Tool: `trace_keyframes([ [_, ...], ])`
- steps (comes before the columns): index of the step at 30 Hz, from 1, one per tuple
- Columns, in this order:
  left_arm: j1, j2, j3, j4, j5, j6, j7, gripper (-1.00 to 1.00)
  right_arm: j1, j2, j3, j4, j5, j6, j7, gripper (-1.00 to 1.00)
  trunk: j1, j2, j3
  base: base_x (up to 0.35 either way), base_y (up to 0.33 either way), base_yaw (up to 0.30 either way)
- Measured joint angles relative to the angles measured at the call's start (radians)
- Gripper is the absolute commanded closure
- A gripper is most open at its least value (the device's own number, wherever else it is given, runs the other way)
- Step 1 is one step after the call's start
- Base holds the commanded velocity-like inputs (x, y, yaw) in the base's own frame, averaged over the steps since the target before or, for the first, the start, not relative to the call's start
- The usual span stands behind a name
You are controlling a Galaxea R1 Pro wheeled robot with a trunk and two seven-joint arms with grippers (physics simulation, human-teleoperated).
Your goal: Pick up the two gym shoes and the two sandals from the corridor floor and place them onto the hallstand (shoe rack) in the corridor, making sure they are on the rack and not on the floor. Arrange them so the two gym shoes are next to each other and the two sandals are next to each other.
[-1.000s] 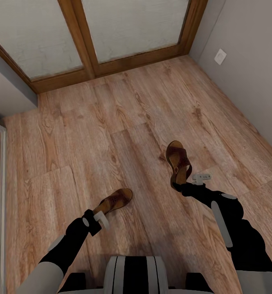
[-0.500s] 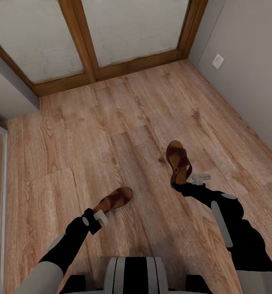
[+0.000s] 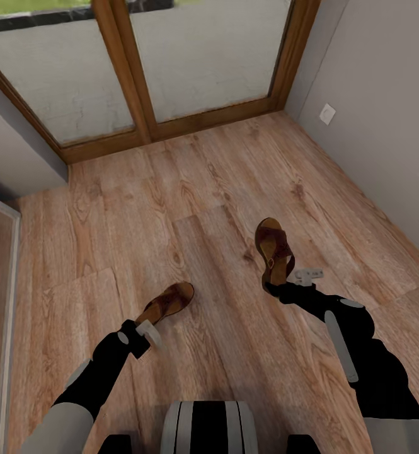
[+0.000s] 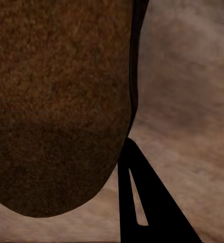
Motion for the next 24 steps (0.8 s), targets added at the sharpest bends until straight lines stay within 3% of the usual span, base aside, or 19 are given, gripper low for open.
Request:
trace_keyframes([
  [7, 0.000, 0.000, 0.127, -0.006, 0.003, -0.002, 0.000, 1.00, 0.000, 0.001, 0.003, 0.002, 0.001, -0.001, 0.000, 1.00, -0.003, 0.002, 0.027, 0.000, 0.000, 0.000],
  [11, 0.001, 0.004, 0.251, 0.004, 0.005, -0.010, -0.006, 1.00, 0.000, 0.003, 0.004, 0.000, -0.001, -0.001, 0.000, 1.00, -0.005, 0.003, 0.043, 0.000, 0.000, 0.000],
  [12, 0.009, 0.004, 0.308, 0.008, 0.061, -0.016, -0.003, 1.00, 0.000, 0.004, 0.005, 0.001, -0.001, -0.001, 0.000, 1.00, -0.005, 0.003, 0.046, 0.000, 0.000, 0.000],
  [16, 0.014, 0.006, 0.318, 0.009, 0.134, -0.019, 0.000, 1.00, 0.001, 0.005, 0.006, 0.001, -0.001, -0.002, 0.000, 1.00, -0.007, 0.004, 0.062, 0.000, 0.000, 0.000],
  [18, 0.015, 0.007, 0.318, 0.010, 0.192, -0.029, 0.003, 1.00, 0.001, 0.006, 0.007, 0.002, -0.001, -0.002, 0.000, 1.00, -0.008, 0.004, 0.070, 0.000, 0.000, 0.000],
  [20, 0.016, 0.009, 0.318, 0.011, 0.214, -0.040, 0.004, 1.00, 0.001, 0.006, 0.007, 0.002, -0.001, -0.002, 0.000, 1.00, -0.009, 0.005, 0.077, 0.000, 0.000, 0.000],
  [22, 0.019, 0.017, 0.327, 0.016, 0.259, -0.111, 0.008, 1.00, 0.001, 0.009, 0.009, 0.004, -0.002, -0.001, 0.000, 1.00, -0.010, 0.005, 0.086, 0.000, 0.000, -0.015],
  [24, 0.021, 0.019, 0.354, 0.017, 0.277, -0.137, 0.008, 1.00, 0.001, 0.011, 0.009, 0.004, -0.001, -0.002, 0.001, 1.00, -0.011, 0.006, 0.095, 0.000, 0.000, -0.041],
])
